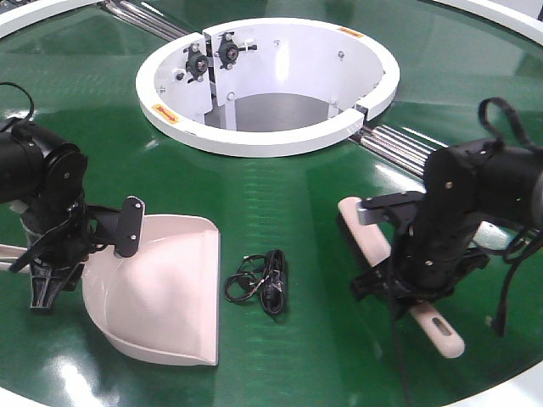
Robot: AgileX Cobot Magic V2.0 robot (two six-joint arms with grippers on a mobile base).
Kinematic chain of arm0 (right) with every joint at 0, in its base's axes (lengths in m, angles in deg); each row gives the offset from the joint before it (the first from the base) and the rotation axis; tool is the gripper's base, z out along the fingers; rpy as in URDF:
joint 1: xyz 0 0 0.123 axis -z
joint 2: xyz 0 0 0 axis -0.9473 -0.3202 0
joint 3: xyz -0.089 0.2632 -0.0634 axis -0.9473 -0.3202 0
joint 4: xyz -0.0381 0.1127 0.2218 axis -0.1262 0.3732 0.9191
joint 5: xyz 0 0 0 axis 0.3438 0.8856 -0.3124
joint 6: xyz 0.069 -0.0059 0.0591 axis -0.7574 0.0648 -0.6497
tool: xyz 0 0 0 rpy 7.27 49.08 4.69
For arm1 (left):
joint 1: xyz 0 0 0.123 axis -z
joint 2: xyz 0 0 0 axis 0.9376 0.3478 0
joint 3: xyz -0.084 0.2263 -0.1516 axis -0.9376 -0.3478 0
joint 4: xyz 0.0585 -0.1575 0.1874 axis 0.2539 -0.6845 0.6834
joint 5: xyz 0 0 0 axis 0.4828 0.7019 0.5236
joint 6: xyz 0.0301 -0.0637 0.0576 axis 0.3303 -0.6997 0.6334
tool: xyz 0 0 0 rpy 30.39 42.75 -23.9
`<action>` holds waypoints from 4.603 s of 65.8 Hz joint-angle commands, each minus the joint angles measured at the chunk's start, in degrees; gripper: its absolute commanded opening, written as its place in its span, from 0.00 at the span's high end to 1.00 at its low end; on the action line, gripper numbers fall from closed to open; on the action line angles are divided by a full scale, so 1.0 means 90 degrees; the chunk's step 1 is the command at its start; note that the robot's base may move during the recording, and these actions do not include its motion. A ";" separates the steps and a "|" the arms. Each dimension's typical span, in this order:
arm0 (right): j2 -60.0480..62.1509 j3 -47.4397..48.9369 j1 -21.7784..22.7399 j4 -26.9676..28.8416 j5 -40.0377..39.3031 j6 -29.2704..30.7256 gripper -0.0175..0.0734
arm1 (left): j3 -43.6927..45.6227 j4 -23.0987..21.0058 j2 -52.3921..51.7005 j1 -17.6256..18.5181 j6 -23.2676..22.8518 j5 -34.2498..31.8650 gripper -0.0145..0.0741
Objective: Clean and inspect green conveyor with broom and dustpan
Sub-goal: 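Lower the right gripper and grasp the beige brush handle, then sweep the black cable into the dustpan with the brush in the right gripper, then move the brush back to its spot on the belt with the right gripper, then lower the dustpan flat onto the belt and open the left gripper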
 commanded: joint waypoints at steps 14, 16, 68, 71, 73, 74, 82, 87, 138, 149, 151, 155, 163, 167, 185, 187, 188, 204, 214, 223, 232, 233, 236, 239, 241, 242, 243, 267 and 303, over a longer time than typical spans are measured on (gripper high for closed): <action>0.0011 0.0416 -0.0896 -0.0107 0.0483 -0.1154 0.81 | 0.0161 -0.0003 -0.0244 0.0047 -0.0055 -0.0042 0.84; -0.0047 0.0477 -0.0955 -0.0107 0.0631 -0.1216 0.81 | 0.0161 -0.0003 -0.0244 0.0047 -0.0055 -0.0042 0.84; -0.1630 0.2741 -0.2410 0.0783 0.1604 -0.1989 0.81 | 0.0161 -0.0003 -0.0244 0.0047 -0.0055 -0.0040 0.84; -0.1743 0.2911 -0.2513 0.0888 0.1604 -0.1942 0.81 | 0.0161 -0.0003 -0.0244 0.0047 -0.0055 -0.0040 0.84; -0.1823 0.3057 -0.2586 0.0966 0.1604 -0.1916 0.81 | 0.0161 -0.0003 -0.0244 0.0047 -0.0055 -0.0040 0.84; -0.1866 0.3135 -0.2625 0.1006 0.1604 -0.1900 0.81 | 0.0161 -0.0003 -0.0244 0.0047 -0.0055 -0.0040 0.84; -0.2187 0.3757 -0.2905 0.1289 0.1604 -0.1769 0.81 | 0.0161 -0.0003 -0.0244 0.0047 -0.0055 -0.0040 0.84; -0.2360 0.4154 -0.3053 0.1475 0.1604 -0.1628 0.81 | 0.0161 -0.0003 -0.0244 0.0047 -0.0055 -0.0040 0.84; -0.1133 0.3522 -0.2149 -0.0113 0.1599 -0.1426 0.81 | 0.0161 -0.0006 -0.0244 0.0047 -0.0055 -0.0042 0.84; -0.0593 0.2682 -0.1549 -0.0251 0.1383 -0.0937 0.81 | 0.0161 -0.0006 -0.0244 0.0047 -0.0055 -0.0042 0.84; -0.0500 0.2582 -0.1435 -0.0245 0.1345 -0.0828 0.81 | 0.0161 -0.0006 -0.0244 0.0047 -0.0055 -0.0042 0.84; -0.0334 0.2324 -0.1199 -0.0245 0.1277 -0.0670 0.81 | 0.0161 -0.0006 -0.0244 0.0047 -0.0055 -0.0042 0.84; -0.0074 0.1786 -0.0747 -0.0238 0.1072 -0.0394 0.81 | 0.0161 -0.0006 -0.0244 0.0047 -0.0055 -0.0042 0.84; 0.0017 0.1530 -0.0541 -0.0238 0.0971 -0.0264 0.81 | 0.0161 -0.0006 -0.0244 0.0047 -0.0055 -0.0042 0.84; 0.0099 0.0698 -0.0040 -0.0267 0.0774 0.0075 0.81 | 0.0161 -0.0006 -0.0244 0.0047 -0.0055 -0.0042 0.84; 0.0099 0.0614 0.0003 -0.0256 0.0692 0.0075 0.81 | 0.0161 -0.0006 -0.0244 0.0047 -0.0055 -0.0042 0.84; 0.0099 0.0577 0.0003 -0.0247 0.0652 0.0075 0.81 | 0.0161 -0.0006 -0.0244 0.0047 -0.0055 -0.0042 0.84; 0.0099 0.0276 -0.0008 -0.0243 0.0302 0.0073 0.81 | 0.0161 -0.0006 -0.0244 0.0047 -0.0055 -0.0042 0.84; 0.0099 0.0276 -0.0008 -0.0273 0.0324 0.0079 0.81 | 0.0161 -0.0006 -0.0244 0.0047 -0.0055 -0.0042 0.84; 0.0099 0.0276 -0.0008 -0.0273 0.0346 0.0079 0.81 | 0.0161 -0.0006 -0.0244 0.0047 -0.0055 -0.0042 0.84; 0.0099 0.0276 -0.0008 -0.0267 0.0346 0.0071 0.81 | 0.0161 -0.0006 -0.0244 0.0047 -0.0055 -0.0042 0.84; 0.0099 0.0276 -0.0008 -0.0267 0.0346 0.0071 0.81 | 0.0161 -0.0006 -0.0244 0.0047 -0.0055 -0.0042 0.84; 0.0099 0.0276 -0.0008 -0.0267 0.0346 0.0071 0.81 | 0.0161 -0.0006 -0.0244 0.0047 -0.0055 -0.0042 0.84; 0.0099 0.0276 -0.0008 -0.0267 0.0346 0.0071 0.81 | 0.0161 -0.0006 -0.0244 0.0047 -0.0055 -0.0157 0.84; 0.0099 0.0276 -0.0008 -0.0267 0.0346 0.0071 0.81 | 0.0161 -0.0006 -0.0244 0.0047 -0.0055 -0.0237 0.84; 0.0099 0.0276 -0.0008 -0.0267 0.0346 0.0071 0.81 | 0.0161 -0.0006 -0.0244 0.0047 -0.0055 -0.0283 0.84; 0.0099 0.0276 -0.0008 -0.0267 0.0346 0.0071 0.81 | 0.0161 -0.0006 -0.0244 0.0047 -0.0055 -0.0322 0.84; 0.0099 0.0276 -0.0008 -0.0261 0.0346 0.0071 0.81 | 0.0161 -0.0018 -0.0244 0.0047 -0.0055 -0.0661 0.84; 0.0099 0.0276 -0.0008 -0.0262 0.0354 0.0071 0.81 | 0.0161 0.0022 -0.0244 0.0047 -0.0042 -0.0811 0.84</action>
